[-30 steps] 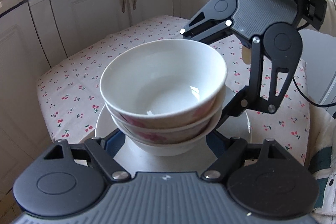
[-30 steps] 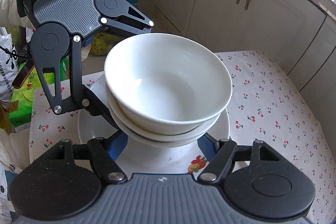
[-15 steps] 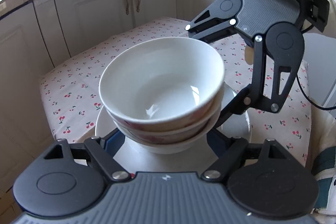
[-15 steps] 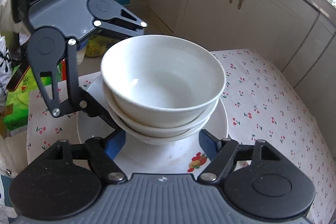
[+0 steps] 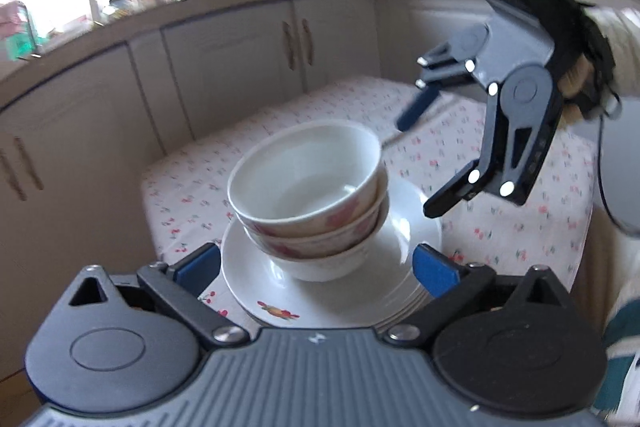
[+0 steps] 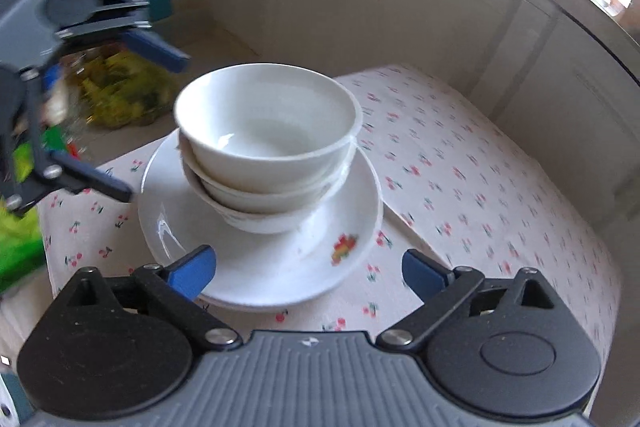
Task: Organize plates and bowls
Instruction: 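Open both tools and move them away from the stacked dishes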
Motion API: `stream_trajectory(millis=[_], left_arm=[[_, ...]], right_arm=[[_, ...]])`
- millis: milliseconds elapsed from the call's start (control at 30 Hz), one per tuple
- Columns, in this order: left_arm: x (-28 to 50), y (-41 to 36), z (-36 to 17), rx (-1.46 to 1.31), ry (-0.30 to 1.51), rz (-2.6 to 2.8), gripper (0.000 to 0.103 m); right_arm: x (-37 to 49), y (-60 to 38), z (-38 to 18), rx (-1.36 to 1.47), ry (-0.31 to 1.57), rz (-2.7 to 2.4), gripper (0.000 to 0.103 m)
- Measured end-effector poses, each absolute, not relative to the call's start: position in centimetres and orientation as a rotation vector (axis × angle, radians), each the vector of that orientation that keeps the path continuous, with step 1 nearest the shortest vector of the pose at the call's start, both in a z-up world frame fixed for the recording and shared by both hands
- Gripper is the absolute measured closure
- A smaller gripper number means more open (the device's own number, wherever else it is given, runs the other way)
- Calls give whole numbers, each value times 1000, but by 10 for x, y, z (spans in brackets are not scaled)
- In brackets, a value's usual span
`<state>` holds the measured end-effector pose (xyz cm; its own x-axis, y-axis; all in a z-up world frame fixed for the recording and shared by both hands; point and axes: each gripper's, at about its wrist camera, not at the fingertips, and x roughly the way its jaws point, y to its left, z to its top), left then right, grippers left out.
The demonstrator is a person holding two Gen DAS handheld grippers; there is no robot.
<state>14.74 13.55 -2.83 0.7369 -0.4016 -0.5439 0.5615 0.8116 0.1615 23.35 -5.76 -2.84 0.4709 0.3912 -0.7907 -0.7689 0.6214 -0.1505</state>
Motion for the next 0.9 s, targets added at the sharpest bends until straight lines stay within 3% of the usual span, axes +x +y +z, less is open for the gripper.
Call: stream_trajectory(millis=[300, 567, 900], left_arm=[[100, 103, -10, 211, 426, -375, 1], [85, 73, 2, 30, 546, -149, 1], [62, 54, 8, 35, 606, 12, 1]], right_arm=[[198, -93, -14, -312, 837, 407, 0], [149, -123, -10, -77, 842, 216, 0], [108, -126, 7, -102, 779, 172, 0]])
